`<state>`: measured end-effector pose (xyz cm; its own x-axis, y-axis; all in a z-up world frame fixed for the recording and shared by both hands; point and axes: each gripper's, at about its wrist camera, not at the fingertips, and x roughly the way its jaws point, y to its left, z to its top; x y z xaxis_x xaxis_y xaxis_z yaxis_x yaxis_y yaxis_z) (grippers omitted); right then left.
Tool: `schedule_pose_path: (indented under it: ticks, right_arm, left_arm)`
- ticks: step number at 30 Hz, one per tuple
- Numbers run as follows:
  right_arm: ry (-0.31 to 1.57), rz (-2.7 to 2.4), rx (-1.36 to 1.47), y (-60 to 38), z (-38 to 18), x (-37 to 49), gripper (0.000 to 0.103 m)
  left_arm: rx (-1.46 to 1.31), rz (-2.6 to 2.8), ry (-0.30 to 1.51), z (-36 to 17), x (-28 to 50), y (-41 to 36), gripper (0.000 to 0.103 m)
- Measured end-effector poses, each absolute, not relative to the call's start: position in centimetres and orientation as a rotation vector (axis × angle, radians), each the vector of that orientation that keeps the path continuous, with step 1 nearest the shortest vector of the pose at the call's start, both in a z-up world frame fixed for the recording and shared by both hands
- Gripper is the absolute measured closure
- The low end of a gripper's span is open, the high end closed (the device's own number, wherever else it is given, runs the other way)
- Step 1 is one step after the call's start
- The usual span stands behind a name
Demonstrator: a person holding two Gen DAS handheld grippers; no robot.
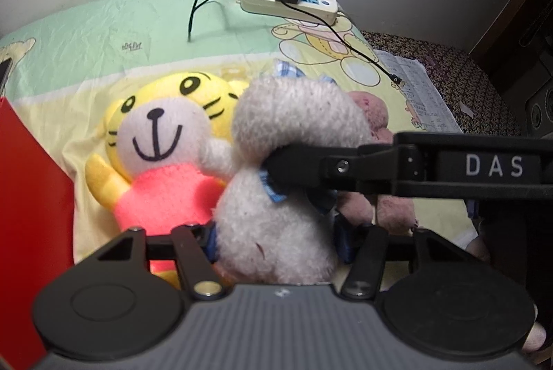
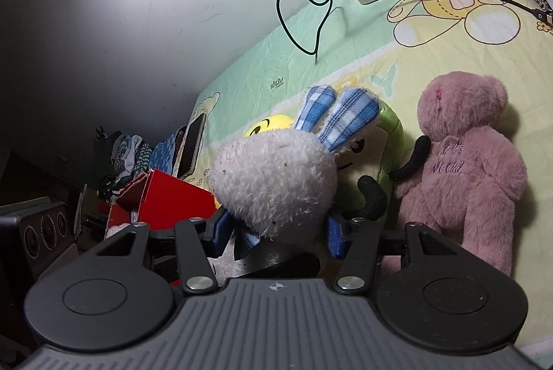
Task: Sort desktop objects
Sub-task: 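Lift the second white bunny with the right gripper toward the red box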
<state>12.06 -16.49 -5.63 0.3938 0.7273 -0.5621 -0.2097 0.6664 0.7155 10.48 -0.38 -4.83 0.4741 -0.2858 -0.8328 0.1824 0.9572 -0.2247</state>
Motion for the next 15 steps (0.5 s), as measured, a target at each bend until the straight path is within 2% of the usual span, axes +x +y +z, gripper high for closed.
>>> schedule_pose_path:
  ticks: [15]
  right_arm:
    - [0.889, 0.712, 0.506, -15.6, -0.4, 6.7, 0.047]
  left_arm:
    - [-0.165, -0.313, 0.914, 0.1, 3.5, 1.2, 0.045]
